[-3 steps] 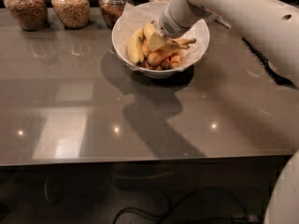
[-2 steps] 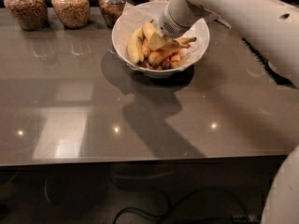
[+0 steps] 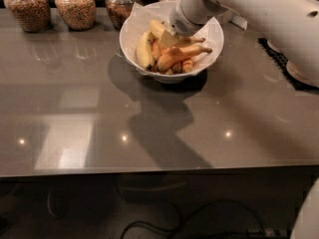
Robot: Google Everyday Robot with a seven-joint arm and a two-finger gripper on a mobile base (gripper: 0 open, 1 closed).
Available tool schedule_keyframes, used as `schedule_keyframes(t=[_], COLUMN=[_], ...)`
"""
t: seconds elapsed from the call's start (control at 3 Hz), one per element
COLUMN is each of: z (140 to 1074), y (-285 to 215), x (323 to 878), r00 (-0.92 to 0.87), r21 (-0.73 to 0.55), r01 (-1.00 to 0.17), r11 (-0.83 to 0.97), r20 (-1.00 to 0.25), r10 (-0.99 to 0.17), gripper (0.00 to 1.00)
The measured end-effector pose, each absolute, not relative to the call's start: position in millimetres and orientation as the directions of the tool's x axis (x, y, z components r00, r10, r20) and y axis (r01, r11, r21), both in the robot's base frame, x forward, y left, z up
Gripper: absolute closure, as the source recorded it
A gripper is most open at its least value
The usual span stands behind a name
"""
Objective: Pick banana from white bowl
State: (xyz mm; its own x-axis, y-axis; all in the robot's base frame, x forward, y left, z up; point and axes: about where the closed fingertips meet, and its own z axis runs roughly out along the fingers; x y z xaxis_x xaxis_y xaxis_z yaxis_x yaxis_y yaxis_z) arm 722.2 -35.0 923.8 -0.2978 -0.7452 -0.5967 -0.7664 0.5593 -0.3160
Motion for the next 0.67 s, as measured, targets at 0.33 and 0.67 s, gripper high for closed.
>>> schedule_keyframes(t=[0.33,0.67], z=[948.0,968.7], y=[-39.1,-46.6], x=[712.8,692.3], r00=[-0.239,-0.162], r21=[-0.348,-0.357], r01=[-0.764,-0.787], r11=[0.543,0.503], r20=[-0.629,-0.668], r10=[-0.740,-0.727], gripper=[1.00,1.00])
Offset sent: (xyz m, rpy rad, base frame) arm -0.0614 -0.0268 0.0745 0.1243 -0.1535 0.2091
